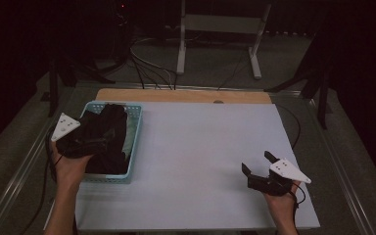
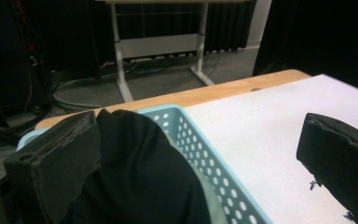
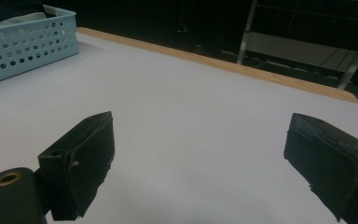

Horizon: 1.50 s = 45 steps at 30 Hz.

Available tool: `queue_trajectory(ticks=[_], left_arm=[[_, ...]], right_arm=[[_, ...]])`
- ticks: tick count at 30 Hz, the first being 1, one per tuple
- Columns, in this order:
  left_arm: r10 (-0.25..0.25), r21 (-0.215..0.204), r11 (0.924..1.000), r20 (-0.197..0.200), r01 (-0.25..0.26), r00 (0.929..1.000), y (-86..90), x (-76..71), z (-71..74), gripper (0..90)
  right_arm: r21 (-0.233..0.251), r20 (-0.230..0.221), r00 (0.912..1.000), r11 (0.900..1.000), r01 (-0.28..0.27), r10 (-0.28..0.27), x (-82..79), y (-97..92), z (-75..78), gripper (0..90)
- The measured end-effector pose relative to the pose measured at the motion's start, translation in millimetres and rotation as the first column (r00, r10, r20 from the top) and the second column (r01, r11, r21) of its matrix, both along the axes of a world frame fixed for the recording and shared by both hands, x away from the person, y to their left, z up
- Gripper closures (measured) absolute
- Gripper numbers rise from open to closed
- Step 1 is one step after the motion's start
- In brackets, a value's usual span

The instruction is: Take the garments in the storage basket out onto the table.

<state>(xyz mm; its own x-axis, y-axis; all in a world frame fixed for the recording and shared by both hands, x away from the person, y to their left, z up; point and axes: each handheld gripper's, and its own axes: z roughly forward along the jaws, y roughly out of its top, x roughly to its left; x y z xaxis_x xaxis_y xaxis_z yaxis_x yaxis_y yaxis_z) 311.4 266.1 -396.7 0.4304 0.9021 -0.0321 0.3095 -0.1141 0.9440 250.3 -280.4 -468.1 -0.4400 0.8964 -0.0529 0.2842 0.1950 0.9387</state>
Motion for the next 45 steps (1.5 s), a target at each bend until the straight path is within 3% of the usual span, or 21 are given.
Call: queue_trajectory(ticks=[30,45], left_arm=[[0.051,0.026,0.9984,-0.056,-0.050,0.9971,5.8,37.1,-18.0,0.0],[0.061,0.064,0.9965,-0.109,-0.054,0.9922,-0.1,53.4,-31.6,0.0]], right_arm=[[0.002,-0.003,1.0000,1.0000,0.008,-0.008,0.0,-0.9,-0.4,8.5],[0.000,-0.003,1.0000,1.0000,0.009,-0.009,0.3,-0.8,-0.8,8.5]])
